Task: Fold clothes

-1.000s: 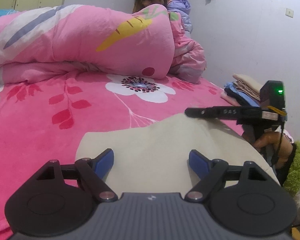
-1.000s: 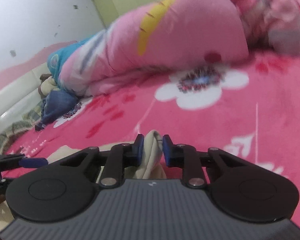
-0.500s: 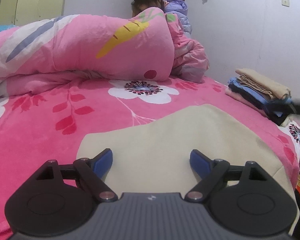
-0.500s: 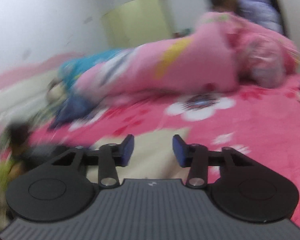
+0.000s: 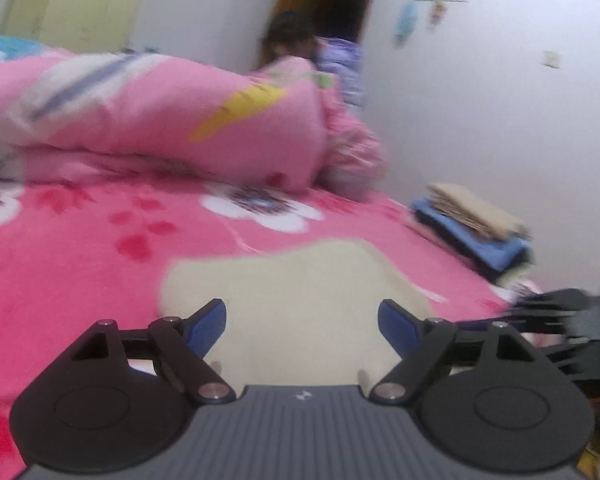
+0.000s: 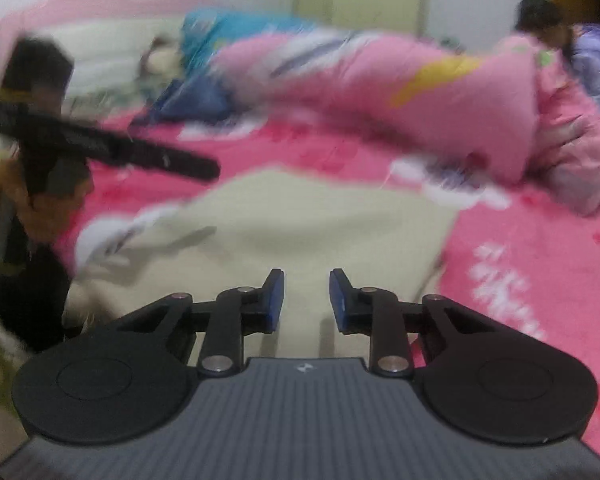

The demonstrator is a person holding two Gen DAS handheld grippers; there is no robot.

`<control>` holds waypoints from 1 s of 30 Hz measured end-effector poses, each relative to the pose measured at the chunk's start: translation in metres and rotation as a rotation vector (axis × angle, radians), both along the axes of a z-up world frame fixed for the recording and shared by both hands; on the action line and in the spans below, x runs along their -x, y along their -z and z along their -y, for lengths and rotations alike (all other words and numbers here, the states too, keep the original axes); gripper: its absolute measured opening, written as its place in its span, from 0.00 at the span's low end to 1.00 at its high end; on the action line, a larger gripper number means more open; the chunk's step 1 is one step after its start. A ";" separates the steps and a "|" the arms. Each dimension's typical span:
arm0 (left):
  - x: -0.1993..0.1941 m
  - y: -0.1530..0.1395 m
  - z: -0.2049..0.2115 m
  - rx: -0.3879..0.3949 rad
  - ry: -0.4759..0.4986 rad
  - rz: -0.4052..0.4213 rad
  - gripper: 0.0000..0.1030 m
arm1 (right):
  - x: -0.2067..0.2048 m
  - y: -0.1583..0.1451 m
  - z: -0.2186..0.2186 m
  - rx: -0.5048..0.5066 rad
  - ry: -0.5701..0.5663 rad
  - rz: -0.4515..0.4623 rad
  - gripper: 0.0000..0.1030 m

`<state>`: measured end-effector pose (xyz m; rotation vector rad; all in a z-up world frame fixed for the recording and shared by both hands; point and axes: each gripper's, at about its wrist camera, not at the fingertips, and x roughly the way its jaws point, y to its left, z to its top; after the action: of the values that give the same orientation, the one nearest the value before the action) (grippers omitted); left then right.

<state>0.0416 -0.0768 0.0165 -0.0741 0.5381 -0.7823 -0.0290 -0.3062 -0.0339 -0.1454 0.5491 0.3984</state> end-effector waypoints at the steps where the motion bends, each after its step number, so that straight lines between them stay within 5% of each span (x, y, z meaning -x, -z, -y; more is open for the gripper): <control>1: 0.006 0.007 0.003 -0.026 0.017 -0.001 0.81 | -0.002 0.013 -0.005 0.044 0.015 -0.034 0.21; 4: 0.020 0.038 0.017 -0.161 -0.002 0.039 0.80 | -0.002 0.029 0.004 -0.011 0.061 -0.046 0.20; 6: 0.026 0.043 0.019 -0.167 -0.009 0.083 0.81 | -0.003 0.024 0.004 -0.011 0.083 -0.067 0.20; 12: 0.020 0.031 0.009 -0.104 -0.019 0.022 0.81 | -0.003 0.007 -0.003 0.014 0.116 -0.084 0.19; 17: 0.001 0.002 0.002 -0.007 -0.009 0.049 0.82 | -0.019 -0.037 0.009 -0.066 0.160 0.046 0.20; 20: -0.023 0.012 0.019 -0.046 -0.028 0.017 0.82 | -0.047 -0.027 0.012 -0.110 0.179 0.042 0.20; 24: -0.036 0.050 0.030 -0.145 -0.033 0.031 0.82 | -0.060 0.035 0.012 -0.069 0.174 -0.057 0.19; 26: -0.032 0.051 0.025 -0.139 -0.015 0.055 0.82 | -0.059 0.033 0.016 -0.098 0.176 -0.066 0.19; 30: -0.047 0.030 0.016 -0.069 -0.025 -0.050 0.82 | -0.069 0.014 0.017 -0.091 0.171 -0.082 0.20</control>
<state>0.0881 -0.0928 -0.0136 -0.0369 0.6101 -0.7387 0.0403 -0.3237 -0.0476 0.0057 0.6182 0.2624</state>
